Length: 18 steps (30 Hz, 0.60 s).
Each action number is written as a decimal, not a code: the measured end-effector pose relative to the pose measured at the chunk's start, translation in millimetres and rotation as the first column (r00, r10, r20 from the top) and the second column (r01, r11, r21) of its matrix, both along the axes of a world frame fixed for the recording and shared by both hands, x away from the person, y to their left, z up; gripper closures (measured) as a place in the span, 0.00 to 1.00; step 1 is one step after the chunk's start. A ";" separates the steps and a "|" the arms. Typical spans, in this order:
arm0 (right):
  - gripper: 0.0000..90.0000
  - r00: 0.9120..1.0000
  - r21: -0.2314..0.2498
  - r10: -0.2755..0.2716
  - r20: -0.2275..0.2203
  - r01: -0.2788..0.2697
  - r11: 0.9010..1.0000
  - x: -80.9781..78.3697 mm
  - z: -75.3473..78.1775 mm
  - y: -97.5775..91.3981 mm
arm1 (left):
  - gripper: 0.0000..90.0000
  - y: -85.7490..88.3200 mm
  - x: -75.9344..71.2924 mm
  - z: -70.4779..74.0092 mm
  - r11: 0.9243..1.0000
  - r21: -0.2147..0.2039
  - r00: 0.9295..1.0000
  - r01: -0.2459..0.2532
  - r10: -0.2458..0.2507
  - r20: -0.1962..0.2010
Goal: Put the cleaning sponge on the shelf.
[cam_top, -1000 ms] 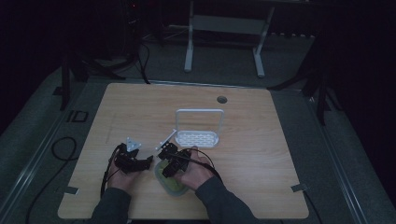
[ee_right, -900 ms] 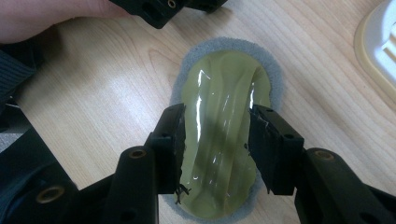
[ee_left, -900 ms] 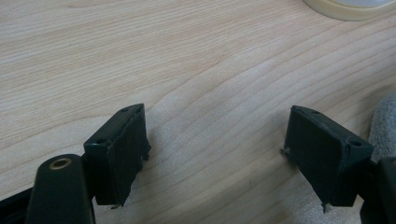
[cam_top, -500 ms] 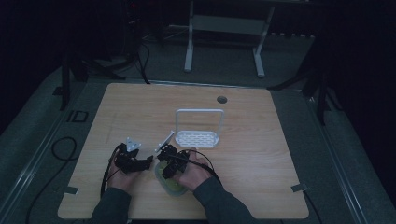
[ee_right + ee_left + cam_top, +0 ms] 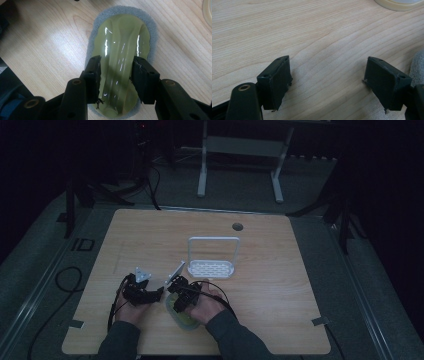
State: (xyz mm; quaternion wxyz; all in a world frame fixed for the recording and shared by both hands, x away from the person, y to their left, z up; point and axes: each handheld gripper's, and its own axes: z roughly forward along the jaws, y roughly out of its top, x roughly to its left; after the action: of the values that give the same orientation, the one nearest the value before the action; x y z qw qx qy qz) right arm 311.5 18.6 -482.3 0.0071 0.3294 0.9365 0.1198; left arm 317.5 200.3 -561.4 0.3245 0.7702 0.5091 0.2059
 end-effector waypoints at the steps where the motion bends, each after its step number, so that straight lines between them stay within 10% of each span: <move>1: 0.66 1.000 -0.001 -0.001 -0.001 0.001 1.000 0.0 -0.3 0.2 | 0.24 0.0 0.0 0.0 1.000 0.000 1.000 0.000 0.000 0.000; 18: 0.76 1.000 -0.039 -0.003 -0.013 0.003 0.999 1.5 -4.0 3.5 | 0.24 0.1 0.0 0.0 1.000 0.001 1.000 0.001 -0.001 0.000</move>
State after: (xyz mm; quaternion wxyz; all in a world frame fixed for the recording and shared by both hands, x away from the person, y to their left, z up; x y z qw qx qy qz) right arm 312.9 22.1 -486.3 0.0074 0.3315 0.9382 0.0993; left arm 317.5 200.4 -561.3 0.3243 0.7706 0.5087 0.2057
